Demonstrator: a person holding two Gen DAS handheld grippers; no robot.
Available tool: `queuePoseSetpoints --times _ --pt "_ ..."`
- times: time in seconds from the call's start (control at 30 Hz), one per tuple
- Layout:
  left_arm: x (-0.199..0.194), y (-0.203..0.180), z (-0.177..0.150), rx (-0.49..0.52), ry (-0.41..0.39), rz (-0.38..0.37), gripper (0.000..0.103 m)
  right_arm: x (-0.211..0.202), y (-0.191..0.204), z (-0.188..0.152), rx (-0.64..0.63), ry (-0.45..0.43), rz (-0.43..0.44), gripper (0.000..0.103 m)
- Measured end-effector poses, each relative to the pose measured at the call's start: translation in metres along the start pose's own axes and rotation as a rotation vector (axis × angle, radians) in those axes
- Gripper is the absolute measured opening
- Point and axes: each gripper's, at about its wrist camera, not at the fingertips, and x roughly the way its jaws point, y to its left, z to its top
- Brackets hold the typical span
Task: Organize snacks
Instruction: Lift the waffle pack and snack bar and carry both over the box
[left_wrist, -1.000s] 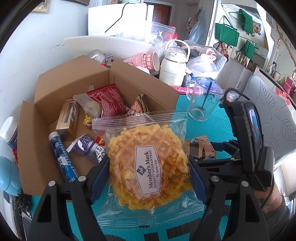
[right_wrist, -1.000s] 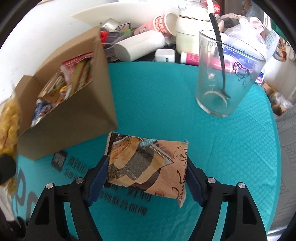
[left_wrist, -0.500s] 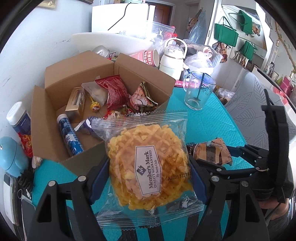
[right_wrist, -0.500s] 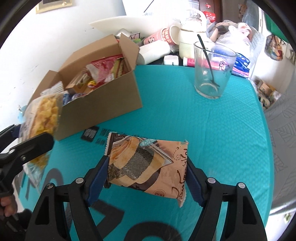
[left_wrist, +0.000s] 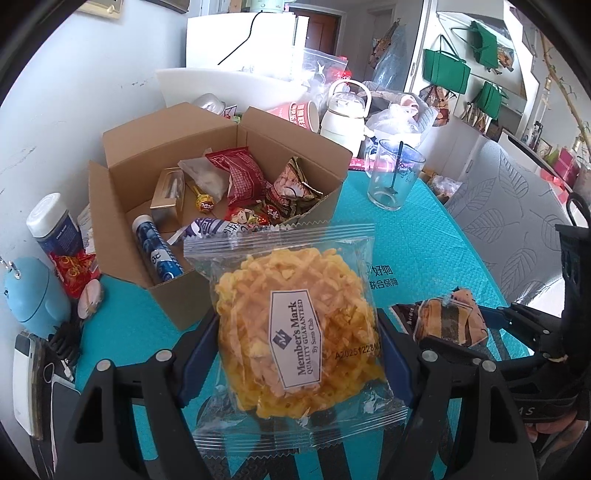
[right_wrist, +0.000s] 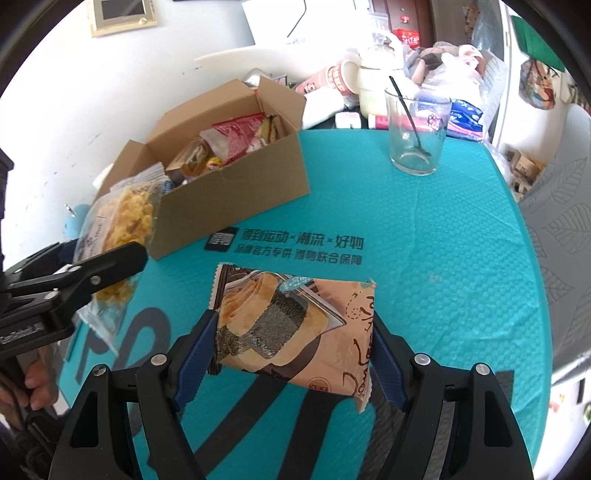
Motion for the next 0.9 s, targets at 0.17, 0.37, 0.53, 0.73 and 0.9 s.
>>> queuePoseSetpoints --times 0.17,0.37,0.53,0.73,0.9 --pt "-0.008 0.007 -0.001 0.003 -0.017 -0.013 0.078 -0.013 0.015 -0.002 -0.015 -0.027 -0.006 0.077" --pt "-0.021 0.014 0.0 0.005 -0.05 -0.015 0.078 -0.025 0.033 0.001 -0.049 -0.06 -0.006 0.077" --pt "-0.031 0.02 0.004 0.003 -0.084 -0.005 0.078 -0.033 0.045 0.01 -0.082 -0.09 0.0 0.077" --pt "-0.042 0.026 0.014 0.007 -0.127 0.012 0.078 -0.036 0.057 0.024 -0.121 -0.117 0.01 0.078" --pt "-0.05 0.032 0.025 0.008 -0.163 0.021 0.078 -0.04 0.065 0.038 -0.153 -0.139 0.026 0.078"
